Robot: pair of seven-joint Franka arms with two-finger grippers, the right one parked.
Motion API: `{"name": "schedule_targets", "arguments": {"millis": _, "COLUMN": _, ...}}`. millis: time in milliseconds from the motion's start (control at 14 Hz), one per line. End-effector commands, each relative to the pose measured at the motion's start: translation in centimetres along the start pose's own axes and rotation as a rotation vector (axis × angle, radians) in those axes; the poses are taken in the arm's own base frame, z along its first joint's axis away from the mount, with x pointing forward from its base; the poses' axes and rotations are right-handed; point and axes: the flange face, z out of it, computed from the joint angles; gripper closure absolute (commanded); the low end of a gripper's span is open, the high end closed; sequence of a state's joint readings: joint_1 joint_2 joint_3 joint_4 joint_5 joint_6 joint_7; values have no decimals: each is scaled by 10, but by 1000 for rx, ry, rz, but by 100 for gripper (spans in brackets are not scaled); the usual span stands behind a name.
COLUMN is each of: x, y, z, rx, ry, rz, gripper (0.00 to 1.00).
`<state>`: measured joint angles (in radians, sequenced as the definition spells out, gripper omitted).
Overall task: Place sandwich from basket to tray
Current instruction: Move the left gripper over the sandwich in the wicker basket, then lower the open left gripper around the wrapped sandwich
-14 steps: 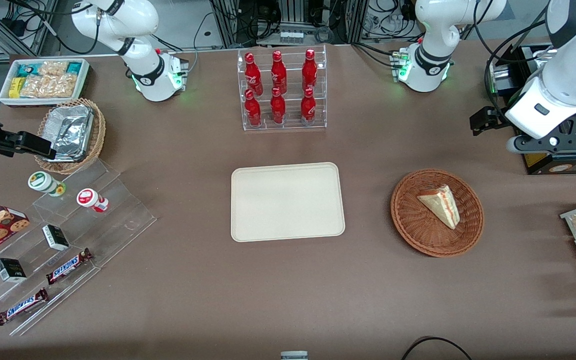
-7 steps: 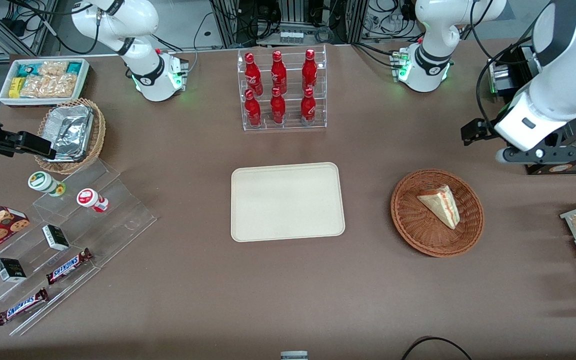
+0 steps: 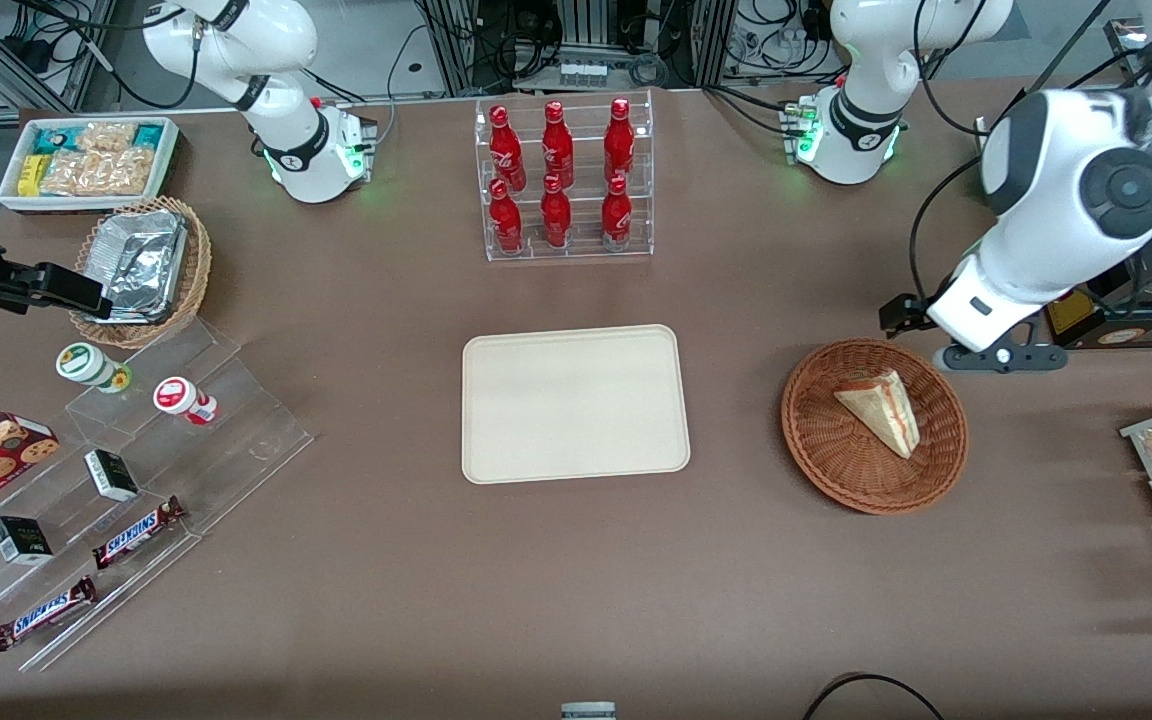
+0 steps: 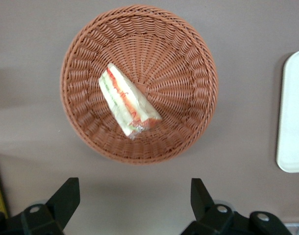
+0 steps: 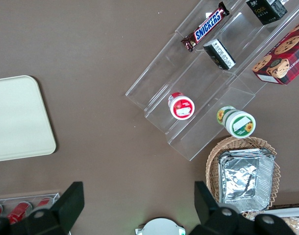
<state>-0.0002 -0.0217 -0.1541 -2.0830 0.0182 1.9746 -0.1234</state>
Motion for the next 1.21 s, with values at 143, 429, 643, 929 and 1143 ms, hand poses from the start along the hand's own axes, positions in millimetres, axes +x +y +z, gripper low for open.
{"name": "schedule_targets", "arguments": {"millis": 143, "x": -11, "y": -2, "z": 36, "rx": -15, "ry": 54, "rz": -2, "gripper": 0}}
{"name": "schedule_targets", "arguments": {"millis": 429, "x": -8, "y": -12, "z": 60, "rx": -26, "ry": 88, "rz": -64, "gripper": 0}}
{"name": "schedule_targets", "arguments": {"millis": 643, "x": -1, "y": -13, "z": 73, "rx": -42, "ry": 103, "rz": -244, "gripper": 0}}
{"name": "schedule_targets", "arguments": {"millis": 929, "x": 8, "y": -13, "z": 90, "rx": -79, "ry": 121, "rz": -563, "gripper": 0}}
{"name": "schedule_targets", "arguments": {"millis": 1143, "x": 11, "y": -23, "z": 98, "rx": -128, "ry": 128, "rz": -739, "gripper": 0}}
